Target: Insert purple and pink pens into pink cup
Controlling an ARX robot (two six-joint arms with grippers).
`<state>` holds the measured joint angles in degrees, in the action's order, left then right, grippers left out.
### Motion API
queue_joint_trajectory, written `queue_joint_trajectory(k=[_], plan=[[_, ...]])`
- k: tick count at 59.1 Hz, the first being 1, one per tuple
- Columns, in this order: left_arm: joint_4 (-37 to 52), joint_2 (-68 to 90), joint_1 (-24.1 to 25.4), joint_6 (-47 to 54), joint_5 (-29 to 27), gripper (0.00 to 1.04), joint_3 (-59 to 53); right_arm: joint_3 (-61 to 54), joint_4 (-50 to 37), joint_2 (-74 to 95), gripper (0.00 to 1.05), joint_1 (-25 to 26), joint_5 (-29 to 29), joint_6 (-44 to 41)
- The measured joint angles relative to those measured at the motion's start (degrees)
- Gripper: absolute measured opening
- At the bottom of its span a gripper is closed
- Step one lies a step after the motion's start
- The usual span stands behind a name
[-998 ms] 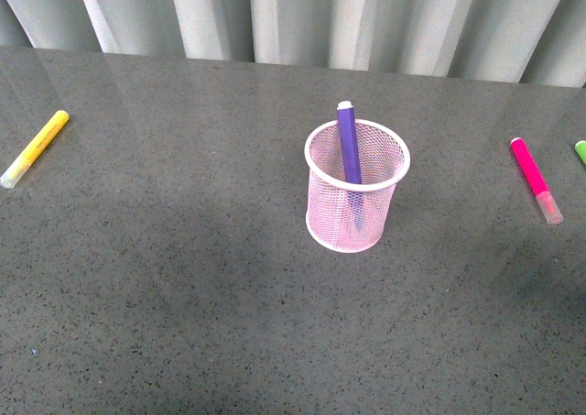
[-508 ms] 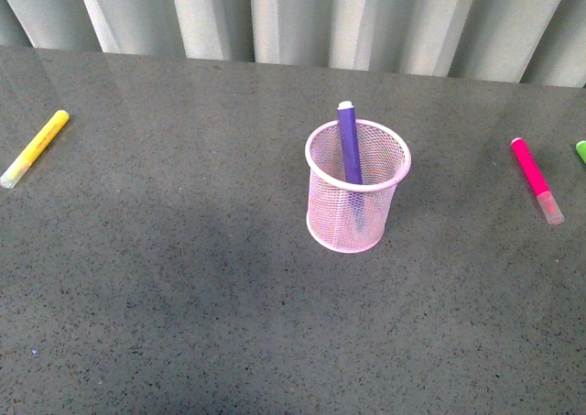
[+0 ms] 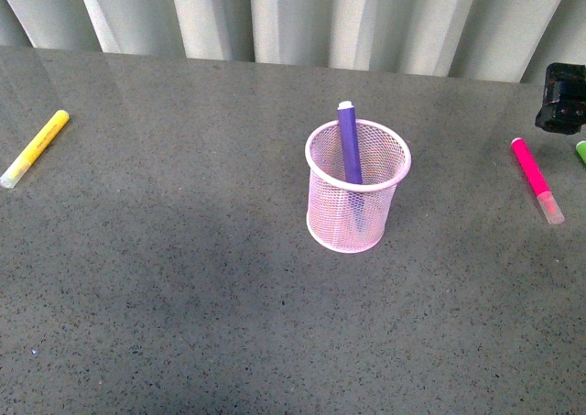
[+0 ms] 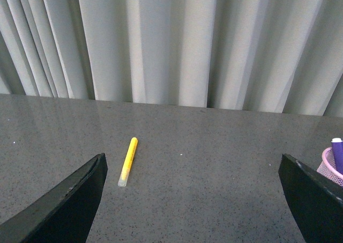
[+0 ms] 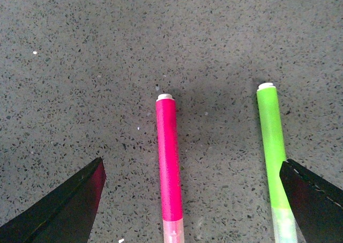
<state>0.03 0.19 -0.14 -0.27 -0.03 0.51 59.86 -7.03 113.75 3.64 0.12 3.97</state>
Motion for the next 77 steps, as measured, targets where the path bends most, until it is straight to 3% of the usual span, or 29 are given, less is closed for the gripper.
queue_joint_trajectory(k=[40, 58, 77], plan=[[0.0, 0.0, 0.0, 0.0, 0.0, 0.98, 0.0, 7.63, 1.86, 11.41, 0.98, -1.84, 0.81, 0.59], [0.0, 0.0, 0.0, 0.0, 0.0, 0.98, 0.0, 13.92, 7.72, 15.54, 0.97, -1.42, -0.83, -0.92], [0.0, 0.0, 0.0, 0.0, 0.0, 0.98, 0.0, 17.0, 11.96, 16.48, 0.53, -1.36, -2.49, -1.6]])
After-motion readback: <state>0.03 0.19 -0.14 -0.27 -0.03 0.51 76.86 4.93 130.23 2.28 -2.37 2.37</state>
